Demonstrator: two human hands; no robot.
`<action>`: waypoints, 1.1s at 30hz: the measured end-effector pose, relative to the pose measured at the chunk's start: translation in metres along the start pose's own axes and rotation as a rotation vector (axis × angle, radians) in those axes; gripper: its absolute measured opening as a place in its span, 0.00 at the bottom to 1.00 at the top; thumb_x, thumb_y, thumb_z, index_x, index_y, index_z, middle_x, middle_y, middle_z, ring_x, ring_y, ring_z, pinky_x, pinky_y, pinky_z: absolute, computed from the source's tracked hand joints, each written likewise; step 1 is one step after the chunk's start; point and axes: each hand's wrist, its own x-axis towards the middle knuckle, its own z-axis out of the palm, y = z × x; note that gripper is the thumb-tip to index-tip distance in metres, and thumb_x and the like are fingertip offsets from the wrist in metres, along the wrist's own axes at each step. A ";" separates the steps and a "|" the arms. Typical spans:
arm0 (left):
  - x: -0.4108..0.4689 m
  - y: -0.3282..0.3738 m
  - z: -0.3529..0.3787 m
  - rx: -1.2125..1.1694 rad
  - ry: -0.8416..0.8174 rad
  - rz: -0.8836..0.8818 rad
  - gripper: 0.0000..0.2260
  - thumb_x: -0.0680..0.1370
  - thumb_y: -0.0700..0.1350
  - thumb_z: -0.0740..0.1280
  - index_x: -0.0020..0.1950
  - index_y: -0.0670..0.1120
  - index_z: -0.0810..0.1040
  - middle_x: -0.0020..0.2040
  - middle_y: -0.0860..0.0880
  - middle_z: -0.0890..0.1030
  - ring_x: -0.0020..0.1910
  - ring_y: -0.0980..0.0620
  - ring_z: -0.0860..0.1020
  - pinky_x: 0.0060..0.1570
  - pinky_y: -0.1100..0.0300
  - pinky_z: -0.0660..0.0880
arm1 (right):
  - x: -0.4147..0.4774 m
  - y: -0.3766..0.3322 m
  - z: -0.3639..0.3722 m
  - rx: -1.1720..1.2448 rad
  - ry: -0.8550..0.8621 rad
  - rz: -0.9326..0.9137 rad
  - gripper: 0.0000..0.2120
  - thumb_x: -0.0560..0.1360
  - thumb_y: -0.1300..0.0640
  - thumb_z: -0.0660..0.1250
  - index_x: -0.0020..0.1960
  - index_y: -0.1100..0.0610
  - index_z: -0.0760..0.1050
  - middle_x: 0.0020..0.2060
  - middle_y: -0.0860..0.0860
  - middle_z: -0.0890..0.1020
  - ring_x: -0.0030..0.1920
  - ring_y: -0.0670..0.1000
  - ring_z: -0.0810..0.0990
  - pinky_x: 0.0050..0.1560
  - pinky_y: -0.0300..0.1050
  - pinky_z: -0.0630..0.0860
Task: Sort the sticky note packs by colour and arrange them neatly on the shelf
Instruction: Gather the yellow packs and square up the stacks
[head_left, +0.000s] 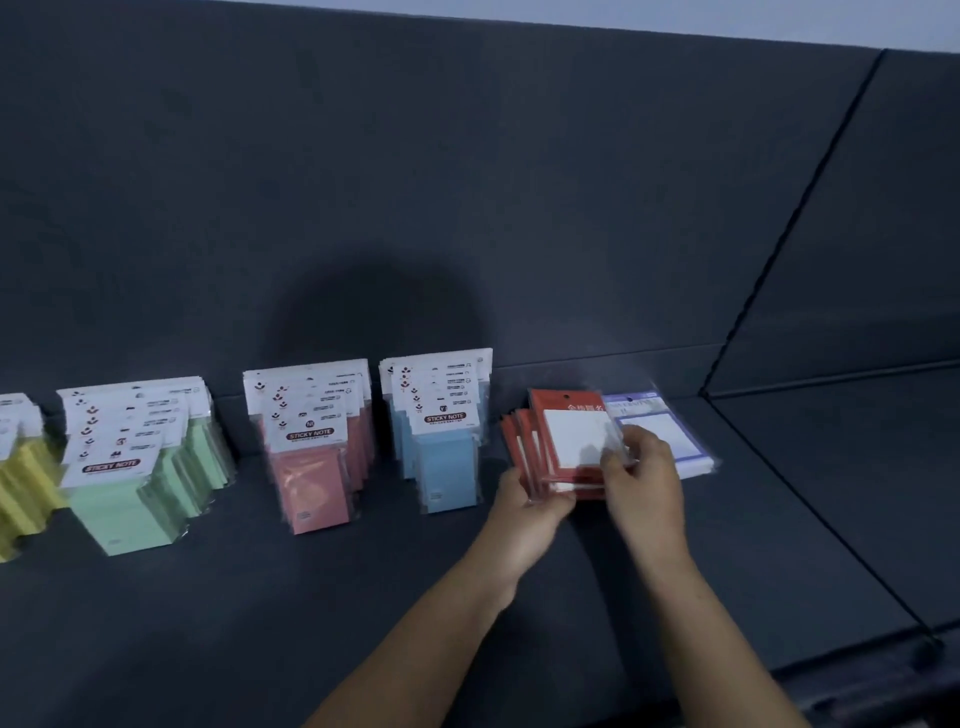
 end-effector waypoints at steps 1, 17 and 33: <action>0.007 0.000 0.001 -0.064 0.025 -0.035 0.11 0.77 0.42 0.65 0.56 0.52 0.67 0.46 0.59 0.74 0.43 0.67 0.71 0.38 0.77 0.66 | 0.002 0.003 0.000 -0.028 -0.015 -0.002 0.18 0.75 0.64 0.61 0.65 0.64 0.70 0.61 0.58 0.74 0.61 0.58 0.72 0.62 0.48 0.68; 0.073 0.011 0.060 -0.104 0.503 -0.207 0.33 0.59 0.57 0.74 0.61 0.50 0.70 0.61 0.47 0.70 0.62 0.50 0.70 0.63 0.54 0.70 | 0.066 0.038 -0.037 0.061 -0.575 -0.012 0.13 0.76 0.54 0.64 0.60 0.55 0.72 0.53 0.48 0.79 0.50 0.46 0.76 0.41 0.31 0.69; 0.046 0.000 0.056 -0.352 0.334 0.065 0.28 0.68 0.31 0.72 0.65 0.46 0.70 0.54 0.46 0.83 0.53 0.46 0.81 0.56 0.50 0.76 | 0.073 0.045 -0.044 0.424 -0.810 0.097 0.19 0.72 0.63 0.69 0.61 0.52 0.71 0.53 0.46 0.81 0.50 0.42 0.79 0.44 0.32 0.74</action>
